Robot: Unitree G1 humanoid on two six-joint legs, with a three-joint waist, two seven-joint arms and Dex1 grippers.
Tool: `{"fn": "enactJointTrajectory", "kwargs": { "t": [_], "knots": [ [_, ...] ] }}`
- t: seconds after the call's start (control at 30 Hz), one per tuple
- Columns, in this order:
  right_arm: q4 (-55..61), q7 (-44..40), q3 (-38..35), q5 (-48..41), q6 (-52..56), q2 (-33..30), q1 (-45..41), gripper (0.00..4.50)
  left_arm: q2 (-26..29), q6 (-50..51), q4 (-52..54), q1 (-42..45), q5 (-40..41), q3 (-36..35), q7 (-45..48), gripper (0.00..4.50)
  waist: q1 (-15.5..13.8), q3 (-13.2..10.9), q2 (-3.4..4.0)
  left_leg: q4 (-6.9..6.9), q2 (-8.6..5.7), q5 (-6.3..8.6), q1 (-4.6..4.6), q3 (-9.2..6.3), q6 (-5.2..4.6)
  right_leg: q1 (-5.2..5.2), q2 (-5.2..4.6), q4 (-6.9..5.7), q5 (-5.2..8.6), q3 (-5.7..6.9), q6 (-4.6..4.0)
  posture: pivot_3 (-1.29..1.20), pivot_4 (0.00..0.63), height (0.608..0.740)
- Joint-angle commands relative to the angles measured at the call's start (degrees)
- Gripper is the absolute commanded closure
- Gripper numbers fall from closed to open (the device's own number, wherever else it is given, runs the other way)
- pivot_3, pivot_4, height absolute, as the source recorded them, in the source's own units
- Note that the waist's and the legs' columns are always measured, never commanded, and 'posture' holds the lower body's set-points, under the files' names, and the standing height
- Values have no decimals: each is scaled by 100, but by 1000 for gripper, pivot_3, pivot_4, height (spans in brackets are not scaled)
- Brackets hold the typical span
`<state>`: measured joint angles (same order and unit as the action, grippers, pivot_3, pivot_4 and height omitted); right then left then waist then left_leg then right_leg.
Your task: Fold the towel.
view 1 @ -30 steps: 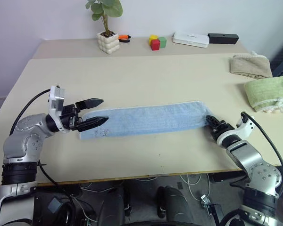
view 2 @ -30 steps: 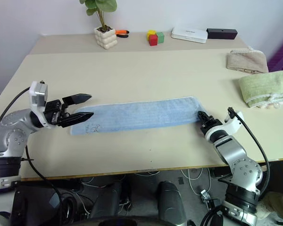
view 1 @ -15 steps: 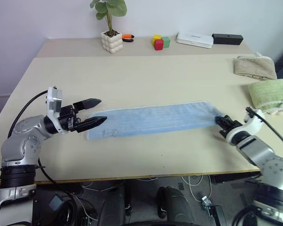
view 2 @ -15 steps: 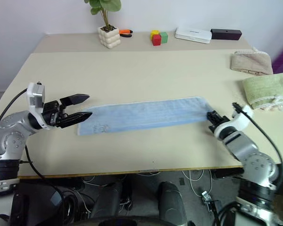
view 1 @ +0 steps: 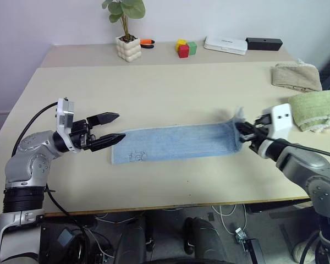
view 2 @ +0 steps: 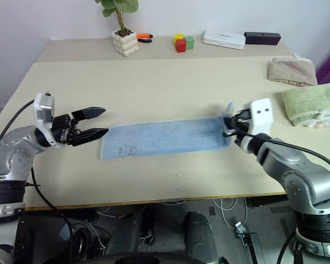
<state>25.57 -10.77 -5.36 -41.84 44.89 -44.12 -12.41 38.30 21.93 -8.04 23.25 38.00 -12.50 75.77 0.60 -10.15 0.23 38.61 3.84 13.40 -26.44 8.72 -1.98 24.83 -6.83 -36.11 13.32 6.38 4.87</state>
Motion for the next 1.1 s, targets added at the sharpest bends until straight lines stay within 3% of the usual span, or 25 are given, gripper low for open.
{"fn": "enactJointTrajectory", "kwargs": {
  "t": [0.03,0.3,0.73,0.83,0.93,1.07,1.1],
  "knots": [
    [564,-641,718,566,-254,-136,-417,4473,50,-76,249,-1,65,-123,-35,0,11,0,0,1,0,0,0,1,0,1,-1,0,0,0,-1,0,150,740],
    [179,-1106,1800,1331,-373,748,-856,4473,94,-5,697,-377,153,-251,-210,0,3,0,-5,-3,-1,-2,0,4,3,4,1,-2,-3,2,4,0,150,740],
    [-51,-1601,2348,2050,-268,1286,-1012,4473,242,135,1030,-717,292,-428,-391,0,8,0,-5,-1,0,-2,-1,6,5,6,1,-3,-1,2,0,0,150,740],
    [8,-1819,2344,2036,-254,1330,-991,3703,221,104,976,-690,271,-395,-381,0,11,0,-5,-1,0,-2,-1,6,5,5,1,-3,-1,2,0,0,150,740],
    [41,-1960,2247,2041,-228,1318,-987,2267,202,94,946,-660,259,-366,-374,0,12,0,-6,-2,0,-2,-1,6,6,6,1,-3,-2,2,1,0,150,740],
    [178,-2104,1436,1435,-254,1551,-1087,257,193,72,866,-612,238,-332,-330,0,6,0,-6,-1,-1,-2,-1,7,6,5,1,-3,-2,2,2,0,150,740],
    [159,-2014,1024,1042,-145,1750,-1216,63,195,59,843,-596,224,-318,-315,0,8,0,-6,-1,-1,-2,-1,7,6,5,1,-3,-4,2,4,0,150,740]
  ]
}}
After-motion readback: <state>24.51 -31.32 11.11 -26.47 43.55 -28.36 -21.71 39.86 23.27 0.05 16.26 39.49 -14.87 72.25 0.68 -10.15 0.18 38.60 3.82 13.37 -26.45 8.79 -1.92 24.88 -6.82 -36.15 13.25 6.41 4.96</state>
